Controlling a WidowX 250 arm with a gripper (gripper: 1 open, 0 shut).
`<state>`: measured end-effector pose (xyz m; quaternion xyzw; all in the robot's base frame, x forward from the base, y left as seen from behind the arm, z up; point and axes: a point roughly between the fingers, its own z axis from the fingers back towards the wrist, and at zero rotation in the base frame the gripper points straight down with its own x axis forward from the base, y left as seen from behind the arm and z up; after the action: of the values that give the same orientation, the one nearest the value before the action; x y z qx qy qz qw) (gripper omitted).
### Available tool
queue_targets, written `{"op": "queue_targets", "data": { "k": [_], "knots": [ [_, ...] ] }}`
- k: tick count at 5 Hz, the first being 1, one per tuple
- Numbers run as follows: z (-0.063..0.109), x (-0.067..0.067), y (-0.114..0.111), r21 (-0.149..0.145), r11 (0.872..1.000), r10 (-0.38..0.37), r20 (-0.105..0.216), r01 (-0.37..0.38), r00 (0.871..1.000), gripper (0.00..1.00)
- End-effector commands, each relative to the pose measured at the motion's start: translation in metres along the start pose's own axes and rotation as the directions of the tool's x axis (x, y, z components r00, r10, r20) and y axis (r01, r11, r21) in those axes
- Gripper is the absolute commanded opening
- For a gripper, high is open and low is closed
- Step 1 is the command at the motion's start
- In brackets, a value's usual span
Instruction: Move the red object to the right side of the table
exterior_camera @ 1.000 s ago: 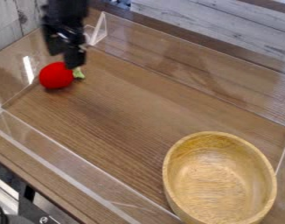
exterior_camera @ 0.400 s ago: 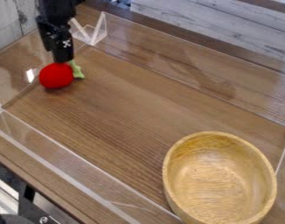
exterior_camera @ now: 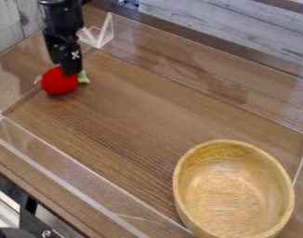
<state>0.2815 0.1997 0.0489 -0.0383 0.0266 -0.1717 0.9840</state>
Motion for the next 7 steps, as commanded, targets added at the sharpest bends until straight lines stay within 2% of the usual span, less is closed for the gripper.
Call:
{"op": "queue_targets", "data": {
  "k": [1,2,3,5,7],
  "knots": [
    [0.009,0.001,0.015,0.034,0.997,0.061,0.049,-0.063,0.997,1.0],
    [0.0,-0.003,0.018,0.015,0.992,0.122,0.061,-0.123,0.991,1.0],
    [-0.003,-0.004,0.017,0.005,0.998,0.07,0.057,-0.07,0.996,1.0],
    [-0.009,-0.007,0.015,-0.017,0.999,-0.035,0.05,0.036,0.998,1.0],
    [0.006,-0.001,0.019,-0.042,0.998,0.05,0.061,-0.048,0.997,1.0]
  ]
}}
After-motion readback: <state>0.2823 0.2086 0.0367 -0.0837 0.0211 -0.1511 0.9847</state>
